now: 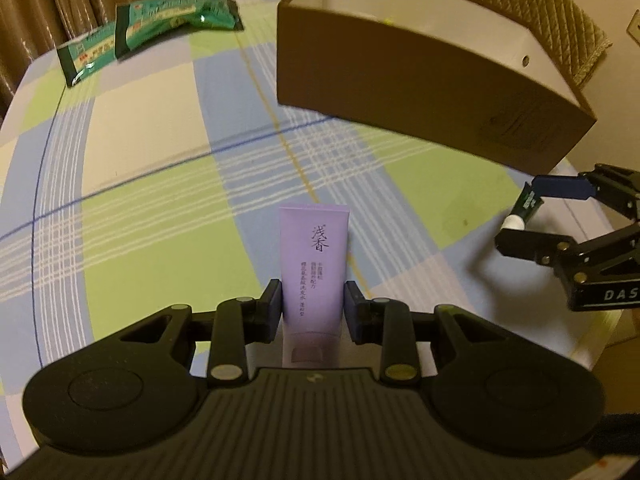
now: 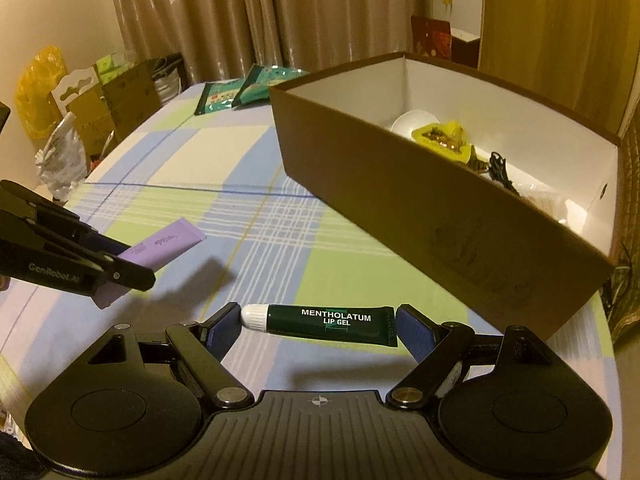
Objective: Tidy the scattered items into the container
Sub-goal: 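Carry the purple tube and green lip gel over the brown box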
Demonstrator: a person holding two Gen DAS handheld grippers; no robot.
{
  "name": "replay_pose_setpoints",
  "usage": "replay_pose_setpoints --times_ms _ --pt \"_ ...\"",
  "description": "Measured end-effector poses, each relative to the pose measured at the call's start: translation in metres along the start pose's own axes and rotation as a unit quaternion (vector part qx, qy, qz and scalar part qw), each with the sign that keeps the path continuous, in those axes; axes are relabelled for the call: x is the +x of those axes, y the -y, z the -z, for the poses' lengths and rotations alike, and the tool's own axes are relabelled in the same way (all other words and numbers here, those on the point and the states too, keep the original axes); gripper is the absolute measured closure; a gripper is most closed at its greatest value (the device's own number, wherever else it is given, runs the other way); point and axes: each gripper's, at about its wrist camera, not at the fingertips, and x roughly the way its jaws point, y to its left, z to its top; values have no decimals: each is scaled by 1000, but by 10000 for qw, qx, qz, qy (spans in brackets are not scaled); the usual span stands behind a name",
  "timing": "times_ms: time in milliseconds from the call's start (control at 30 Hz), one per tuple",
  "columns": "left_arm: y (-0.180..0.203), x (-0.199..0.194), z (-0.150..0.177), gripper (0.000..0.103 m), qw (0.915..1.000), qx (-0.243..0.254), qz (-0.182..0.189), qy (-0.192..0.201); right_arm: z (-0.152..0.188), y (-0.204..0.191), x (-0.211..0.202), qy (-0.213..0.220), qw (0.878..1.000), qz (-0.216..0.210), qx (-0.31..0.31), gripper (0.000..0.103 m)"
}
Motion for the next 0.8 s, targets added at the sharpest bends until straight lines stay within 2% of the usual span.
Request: replay_pose_setpoints --times_ms 800 --pt "59 -41 -46 76 9949 471 466 759 -20 31 -59 636 9978 183 38 22"
